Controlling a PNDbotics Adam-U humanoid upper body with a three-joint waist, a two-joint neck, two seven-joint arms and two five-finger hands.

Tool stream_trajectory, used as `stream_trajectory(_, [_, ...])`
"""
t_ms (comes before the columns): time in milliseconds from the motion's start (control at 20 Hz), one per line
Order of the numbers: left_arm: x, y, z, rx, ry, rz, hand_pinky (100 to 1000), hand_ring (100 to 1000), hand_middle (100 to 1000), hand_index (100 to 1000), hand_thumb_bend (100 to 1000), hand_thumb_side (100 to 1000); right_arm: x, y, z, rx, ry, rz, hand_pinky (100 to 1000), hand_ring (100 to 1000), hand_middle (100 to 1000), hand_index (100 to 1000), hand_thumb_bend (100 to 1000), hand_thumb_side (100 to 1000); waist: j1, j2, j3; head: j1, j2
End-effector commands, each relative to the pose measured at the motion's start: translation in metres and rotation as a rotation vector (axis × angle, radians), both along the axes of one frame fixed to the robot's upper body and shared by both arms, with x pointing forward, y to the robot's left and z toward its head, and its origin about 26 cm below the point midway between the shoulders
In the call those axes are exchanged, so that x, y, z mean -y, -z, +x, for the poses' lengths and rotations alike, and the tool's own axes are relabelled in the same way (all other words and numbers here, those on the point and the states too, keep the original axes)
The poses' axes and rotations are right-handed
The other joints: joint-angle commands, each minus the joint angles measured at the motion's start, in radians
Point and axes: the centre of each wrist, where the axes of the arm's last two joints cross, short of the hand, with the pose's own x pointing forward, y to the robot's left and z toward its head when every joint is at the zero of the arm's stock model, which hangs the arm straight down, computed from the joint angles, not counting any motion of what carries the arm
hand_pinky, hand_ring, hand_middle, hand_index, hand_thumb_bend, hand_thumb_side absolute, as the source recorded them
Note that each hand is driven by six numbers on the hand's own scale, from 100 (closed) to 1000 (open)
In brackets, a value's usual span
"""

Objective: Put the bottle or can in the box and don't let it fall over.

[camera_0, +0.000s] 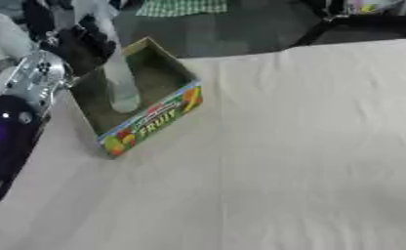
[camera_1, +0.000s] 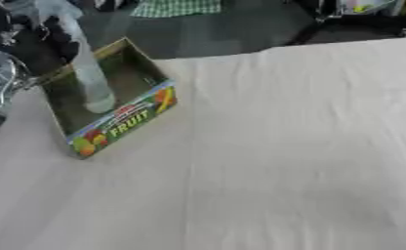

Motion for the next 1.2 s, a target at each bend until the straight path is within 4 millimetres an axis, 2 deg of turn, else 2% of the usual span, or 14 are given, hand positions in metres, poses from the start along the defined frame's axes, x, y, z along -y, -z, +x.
stream_trajectory(50, [-0.005, -0.003, -0.001, -0.01, -0.012, 0.019, 100, 100, 204, 818, 275, 1000, 0.0, -0.011, -0.004, 0.033, 0.002, -0.028, 870, 979, 1000, 1000, 100, 702, -0.008, -0.022, 0.005, -0.003, -0.007])
stream_trajectory(550, [-0.016, 0.034, 0.003, -0.125, -0.043, 0.023, 100, 100, 189, 834, 280, 1000, 0.003, -0.007, -0.005, 0.029, 0.015, -0.019, 868, 978, 1000, 1000, 100, 693, -0.03, -0.04, 0.025, -0.02, 0.017])
stream_trajectory(900, [-0.026, 0.045, -0.019, -0.108, -0.071, 0.084, 100, 105, 217, 821, 308, 1000, 0.006, -0.004, -0.006, 0.027, 0.028, -0.016, 867, 976, 1000, 1000, 100, 690, -0.047, -0.058, 0.052, -0.055, 0.031])
stream_trajectory(1000, [-0.028, 0.045, -0.031, -0.085, -0.083, 0.117, 100, 228, 241, 808, 342, 1000, 0.007, -0.004, -0.007, 0.029, 0.033, -0.015, 867, 975, 1000, 1000, 100, 690, -0.05, -0.062, 0.061, -0.063, 0.034])
stream_trajectory(1050, [-0.029, 0.045, -0.04, -0.065, -0.091, 0.141, 129, 286, 255, 798, 359, 1000, 0.008, -0.004, -0.007, 0.03, 0.037, -0.015, 867, 975, 1000, 1000, 100, 689, -0.051, -0.065, 0.066, -0.069, 0.037])
stream_trajectory(1100, [-0.029, 0.044, -0.049, -0.04, -0.104, 0.166, 183, 370, 280, 787, 392, 1000, 0.008, -0.003, -0.008, 0.031, 0.042, -0.014, 866, 974, 1000, 1000, 100, 689, -0.053, -0.068, 0.072, -0.076, 0.041])
stream_trajectory(1150, [-0.029, 0.043, -0.059, -0.011, -0.117, 0.193, 278, 475, 325, 775, 421, 990, 0.009, -0.003, -0.008, 0.031, 0.046, -0.013, 866, 974, 1000, 1000, 100, 689, -0.054, -0.071, 0.077, -0.083, 0.044])
stream_trajectory(1200, [-0.029, 0.04, -0.071, 0.028, -0.136, 0.226, 335, 521, 353, 769, 447, 972, 0.01, -0.004, -0.009, 0.032, 0.051, -0.012, 866, 973, 1000, 1000, 100, 689, -0.055, -0.074, 0.083, -0.092, 0.051])
